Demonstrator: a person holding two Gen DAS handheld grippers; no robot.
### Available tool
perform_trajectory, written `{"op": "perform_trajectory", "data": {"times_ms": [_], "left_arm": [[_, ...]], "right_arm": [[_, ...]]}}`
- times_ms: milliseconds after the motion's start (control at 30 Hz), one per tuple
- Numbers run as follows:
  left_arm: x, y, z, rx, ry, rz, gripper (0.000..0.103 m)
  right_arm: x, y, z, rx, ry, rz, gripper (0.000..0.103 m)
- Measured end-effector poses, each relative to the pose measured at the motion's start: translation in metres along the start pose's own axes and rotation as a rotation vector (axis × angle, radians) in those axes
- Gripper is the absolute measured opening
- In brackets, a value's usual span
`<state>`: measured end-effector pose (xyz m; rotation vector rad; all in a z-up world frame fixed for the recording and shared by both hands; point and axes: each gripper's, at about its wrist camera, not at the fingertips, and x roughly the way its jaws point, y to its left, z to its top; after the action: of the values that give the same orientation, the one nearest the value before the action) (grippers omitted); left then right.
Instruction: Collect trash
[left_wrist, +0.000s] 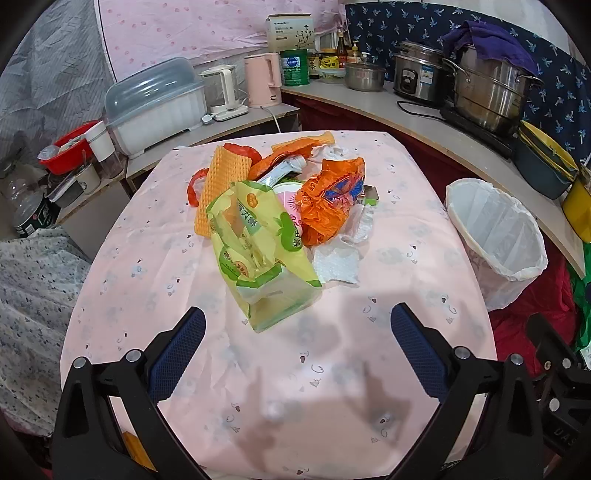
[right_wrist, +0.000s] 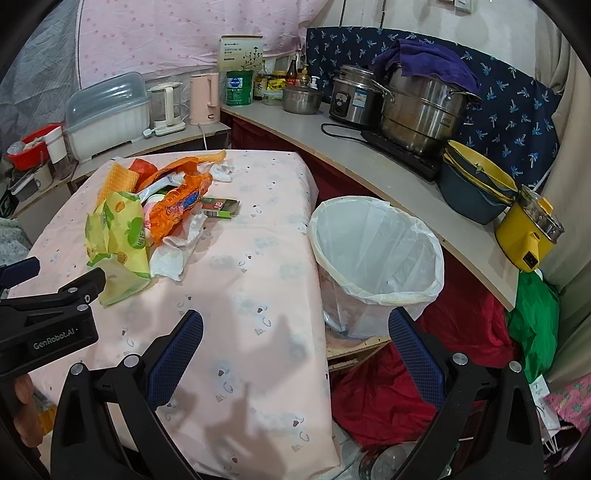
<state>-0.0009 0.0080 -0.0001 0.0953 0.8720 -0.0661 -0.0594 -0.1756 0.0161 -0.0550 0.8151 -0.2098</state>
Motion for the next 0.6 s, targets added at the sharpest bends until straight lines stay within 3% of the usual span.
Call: {"op": "perform_trajectory", "data": {"times_ms": [600], "left_arm": [[-0.0002,0.0055,0.0036,-0.008,-0.004,0.008,0.096]], "right_arm": [[-0.0008,0.0064,0.003,-0.004,-0.002,0.001,0.096]]}}
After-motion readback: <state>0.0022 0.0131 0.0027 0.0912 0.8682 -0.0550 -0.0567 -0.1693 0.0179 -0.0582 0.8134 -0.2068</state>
